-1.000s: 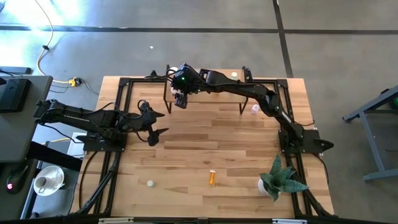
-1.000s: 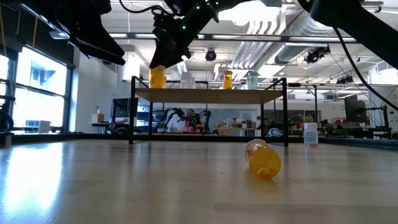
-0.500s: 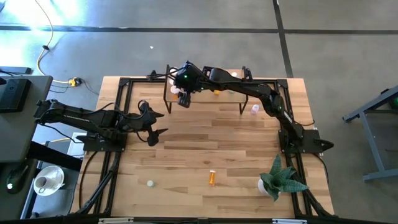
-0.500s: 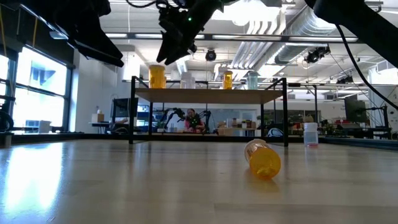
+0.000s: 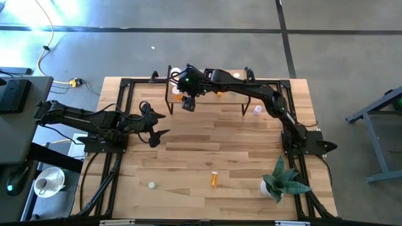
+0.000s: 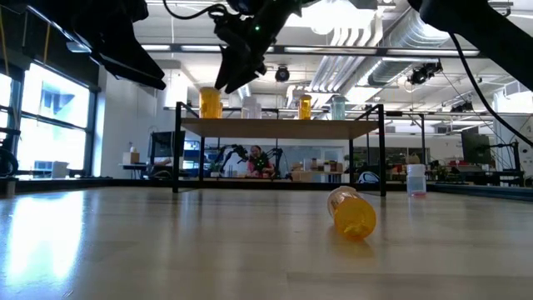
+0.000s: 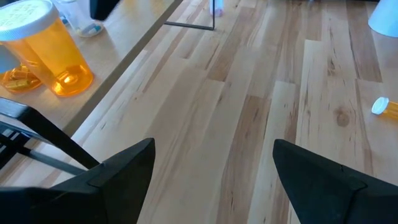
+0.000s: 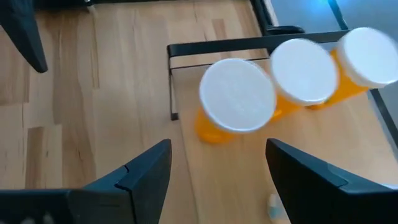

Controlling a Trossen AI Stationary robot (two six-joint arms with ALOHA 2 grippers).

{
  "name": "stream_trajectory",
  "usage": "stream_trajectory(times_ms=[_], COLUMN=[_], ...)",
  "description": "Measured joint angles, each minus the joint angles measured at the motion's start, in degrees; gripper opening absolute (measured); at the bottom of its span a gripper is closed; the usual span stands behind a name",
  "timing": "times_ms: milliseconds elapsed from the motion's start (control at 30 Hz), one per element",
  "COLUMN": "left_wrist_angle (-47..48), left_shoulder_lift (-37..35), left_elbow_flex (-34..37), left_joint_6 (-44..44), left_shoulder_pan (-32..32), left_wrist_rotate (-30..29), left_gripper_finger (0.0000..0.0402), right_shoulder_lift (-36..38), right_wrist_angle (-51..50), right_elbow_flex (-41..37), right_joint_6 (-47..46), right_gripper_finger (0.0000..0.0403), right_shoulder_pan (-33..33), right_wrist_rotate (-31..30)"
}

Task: Pick and place medicine bottles onto shelf by color
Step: Put the large orange pill bottle on the shelf aligned with the other large orange pill bottle, then put the top right transparent pill bottle on the shelf aligned with the other transparent pill bottle

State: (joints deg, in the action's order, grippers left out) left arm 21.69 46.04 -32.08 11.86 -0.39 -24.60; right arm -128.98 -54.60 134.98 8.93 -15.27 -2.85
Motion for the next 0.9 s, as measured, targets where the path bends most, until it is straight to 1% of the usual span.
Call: stream_trajectory(times_ms=[233,500,900], left_wrist_angle=[0.0,0.1,2.3], left_shoulder_lift=[0.0,0.0,0.0], left_elbow_flex=[0.0,0.0,0.0], left_joint_6=[0.0,0.0,0.1], left_shoulder_pan=[0.0,0.0,0.0], left_wrist_rotate=[0.0,0.0,0.0], left_gripper_finger=[0.0315,0.0315,0.0315], right_shoulder_lift=[-0.9,-1.1,1.1], right_wrist_angle=[3.3,3.2,-6.9], right_elbow_flex=[-0.9,-0.9,0.0], right_joint_6=[0.0,0.1,-1.2], right_gripper_finger=[0.0252,0.0252,0.0252], right_shoulder_pan=[0.7,0.7,2.2], right_wrist_rotate=[-0.1,-0.1,-0.3])
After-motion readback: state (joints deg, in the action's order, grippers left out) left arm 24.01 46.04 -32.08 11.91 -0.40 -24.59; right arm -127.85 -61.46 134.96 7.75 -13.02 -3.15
